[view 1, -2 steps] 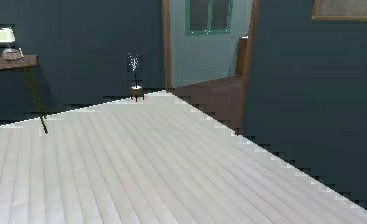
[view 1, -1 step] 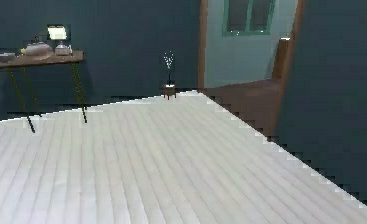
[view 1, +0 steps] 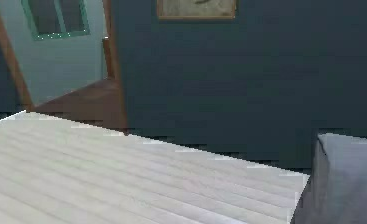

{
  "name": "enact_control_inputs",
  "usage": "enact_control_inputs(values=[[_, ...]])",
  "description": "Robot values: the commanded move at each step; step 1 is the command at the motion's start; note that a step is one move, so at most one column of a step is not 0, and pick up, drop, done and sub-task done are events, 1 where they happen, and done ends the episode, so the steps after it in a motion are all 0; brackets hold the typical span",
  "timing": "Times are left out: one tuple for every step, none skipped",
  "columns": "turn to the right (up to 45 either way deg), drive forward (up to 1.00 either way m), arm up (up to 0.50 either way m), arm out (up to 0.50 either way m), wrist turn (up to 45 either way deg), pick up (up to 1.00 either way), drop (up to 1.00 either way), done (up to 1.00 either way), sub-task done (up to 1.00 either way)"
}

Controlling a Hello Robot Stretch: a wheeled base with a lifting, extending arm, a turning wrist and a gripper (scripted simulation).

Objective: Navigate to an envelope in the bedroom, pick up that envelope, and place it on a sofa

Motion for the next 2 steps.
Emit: enact_control_inputs(values=[[45.0,0.00,0.00,0.00,0.0,0.00,0.00,0.00,0.00],[42.0,0.00,0.00,0.00,0.0,0.00,0.00,0.00,0.00]])
